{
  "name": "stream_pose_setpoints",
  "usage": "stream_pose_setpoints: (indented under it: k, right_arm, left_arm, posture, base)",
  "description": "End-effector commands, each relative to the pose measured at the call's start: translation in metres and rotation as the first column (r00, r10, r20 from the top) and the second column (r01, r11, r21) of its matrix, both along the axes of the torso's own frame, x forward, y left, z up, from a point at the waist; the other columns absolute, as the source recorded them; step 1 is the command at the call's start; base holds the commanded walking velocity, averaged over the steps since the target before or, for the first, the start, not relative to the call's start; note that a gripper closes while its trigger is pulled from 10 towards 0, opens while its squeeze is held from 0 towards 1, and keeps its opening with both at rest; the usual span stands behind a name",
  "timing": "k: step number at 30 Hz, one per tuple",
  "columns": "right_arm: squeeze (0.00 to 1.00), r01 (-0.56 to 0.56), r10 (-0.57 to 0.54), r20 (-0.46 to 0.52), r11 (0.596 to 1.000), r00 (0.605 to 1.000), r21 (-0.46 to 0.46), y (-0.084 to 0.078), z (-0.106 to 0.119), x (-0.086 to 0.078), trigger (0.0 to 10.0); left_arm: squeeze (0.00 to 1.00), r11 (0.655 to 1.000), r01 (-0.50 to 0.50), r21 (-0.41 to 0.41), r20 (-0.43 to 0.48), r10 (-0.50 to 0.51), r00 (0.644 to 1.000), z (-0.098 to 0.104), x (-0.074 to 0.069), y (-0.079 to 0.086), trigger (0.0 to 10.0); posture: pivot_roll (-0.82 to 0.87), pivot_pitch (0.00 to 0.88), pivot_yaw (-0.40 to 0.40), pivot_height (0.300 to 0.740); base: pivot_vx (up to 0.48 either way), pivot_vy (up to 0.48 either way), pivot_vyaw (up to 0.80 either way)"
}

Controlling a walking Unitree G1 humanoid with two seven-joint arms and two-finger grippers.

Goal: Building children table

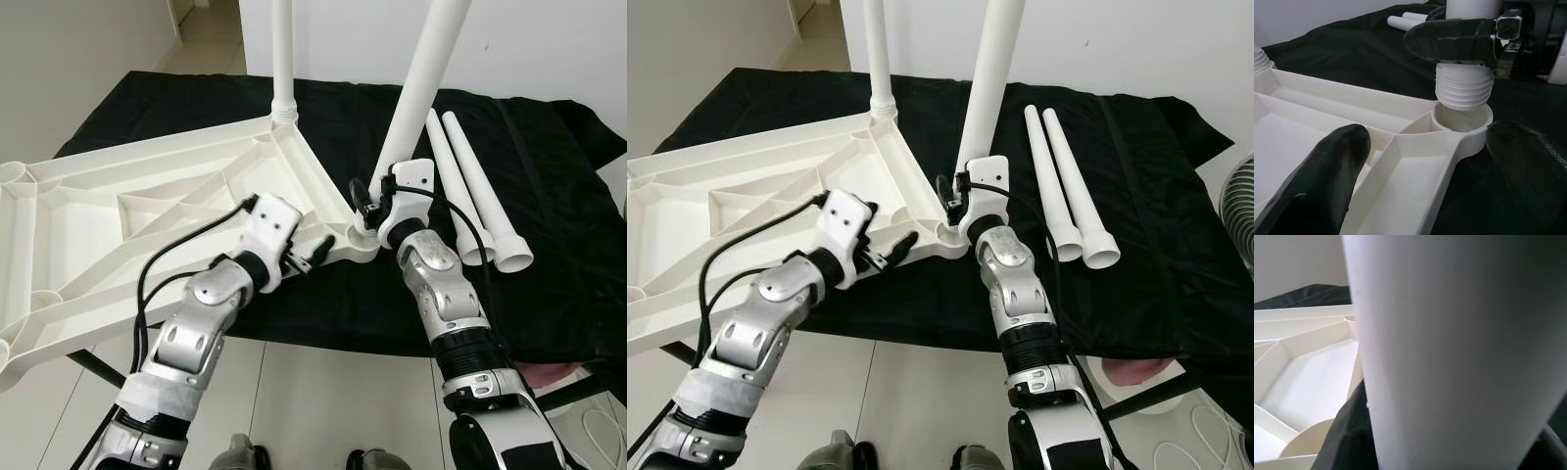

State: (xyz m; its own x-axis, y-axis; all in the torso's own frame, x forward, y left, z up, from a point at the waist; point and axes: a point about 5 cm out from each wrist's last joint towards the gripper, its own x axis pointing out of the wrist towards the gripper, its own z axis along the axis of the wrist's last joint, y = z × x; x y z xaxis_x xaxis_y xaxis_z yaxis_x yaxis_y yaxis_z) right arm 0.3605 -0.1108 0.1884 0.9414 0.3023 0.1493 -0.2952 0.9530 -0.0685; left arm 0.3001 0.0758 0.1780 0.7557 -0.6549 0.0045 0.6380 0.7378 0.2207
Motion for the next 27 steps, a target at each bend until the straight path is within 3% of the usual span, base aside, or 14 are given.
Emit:
stream_pose_setpoints:
  k: [1,8,15,27]
  right_arm:
    - [0.0,-0.015,0.016,0.017,1.0,1.0,-0.012,0.006,0.002,0.001,10.0]
    - [0.0,-0.065,0.063,-0.043,0.996,0.997,-0.059,0.015,-0.019,0.003,10.0]
    - [0.0,-0.082,0.08,-0.042,0.995,0.996,-0.053,0.019,-0.021,0.004,10.0]
    - [0.0,-0.067,0.061,-0.045,0.991,0.997,-0.119,0.006,-0.028,-0.004,10.0]
  left_arm:
    - [0.0,1.0,0.008,0.021,0.014,-0.008,1.0,0.0,-0.003,0.001,10.0]
    - [0.0,0.999,0.014,0.038,0.02,-0.015,1.0,-0.001,-0.007,-0.001,10.0]
    - [0.0,0.999,0.01,0.049,0.014,-0.011,1.0,-0.003,-0.007,-0.002,10.0]
    - [0.0,0.997,0.024,0.071,0.003,-0.024,1.0,-0.006,-0.01,-0.004,10.0]
  posture:
    - [-0.09,0.061,0.036,0.74]
    - [-0.08,0.047,0.025,0.74]
    - [-0.07,0.04,0.018,0.74]
    - [-0.08,0.04,0.019,0.74]
  base:
    - [0.0,0.0,0.0]
    - [0.0,0.0,0.0]
    - [0.0,0.0,0.0]
    - [0.0,0.0,0.0]
